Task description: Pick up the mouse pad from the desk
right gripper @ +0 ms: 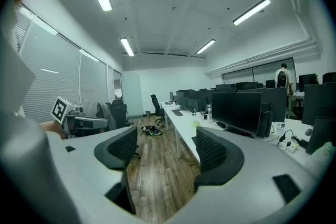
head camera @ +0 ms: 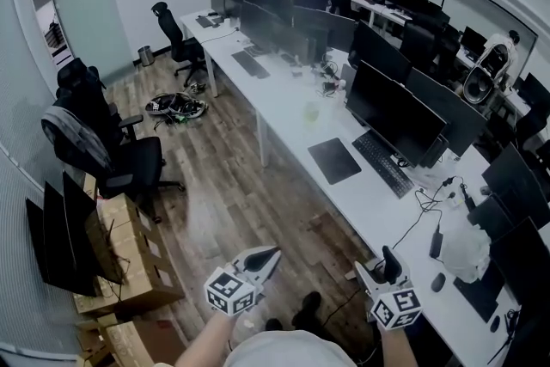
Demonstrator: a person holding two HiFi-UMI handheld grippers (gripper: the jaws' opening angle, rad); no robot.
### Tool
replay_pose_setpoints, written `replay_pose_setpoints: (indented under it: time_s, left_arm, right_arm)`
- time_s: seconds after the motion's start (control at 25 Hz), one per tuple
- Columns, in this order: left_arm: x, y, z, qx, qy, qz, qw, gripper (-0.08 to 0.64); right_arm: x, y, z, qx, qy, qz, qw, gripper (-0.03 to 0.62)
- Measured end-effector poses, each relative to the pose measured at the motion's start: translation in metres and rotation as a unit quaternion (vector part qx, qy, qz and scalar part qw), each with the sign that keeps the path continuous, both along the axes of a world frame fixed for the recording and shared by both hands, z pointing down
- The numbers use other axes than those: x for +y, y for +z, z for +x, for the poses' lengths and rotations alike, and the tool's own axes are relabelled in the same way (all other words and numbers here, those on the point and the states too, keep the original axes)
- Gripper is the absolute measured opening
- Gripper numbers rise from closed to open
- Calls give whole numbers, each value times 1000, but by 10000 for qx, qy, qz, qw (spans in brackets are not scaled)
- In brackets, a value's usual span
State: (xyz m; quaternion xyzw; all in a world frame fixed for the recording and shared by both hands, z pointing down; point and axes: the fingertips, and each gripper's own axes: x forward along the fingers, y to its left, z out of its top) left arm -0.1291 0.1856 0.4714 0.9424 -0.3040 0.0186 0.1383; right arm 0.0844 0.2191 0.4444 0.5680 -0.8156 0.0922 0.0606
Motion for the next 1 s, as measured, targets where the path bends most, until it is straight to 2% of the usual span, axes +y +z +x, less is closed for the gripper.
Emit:
replay_pose_setpoints:
  time_s: [0.52,1.0]
  left_arm:
    - [-88,2,76,-221,-107,-61,9997,17]
    - [-137,8,134,-313,-224,-107,9992,17]
  right_arm:
    - [-97,14,78,-56,-37,-202,9998,364]
    - [-146,40,131,-1,-171,-486,9987,364]
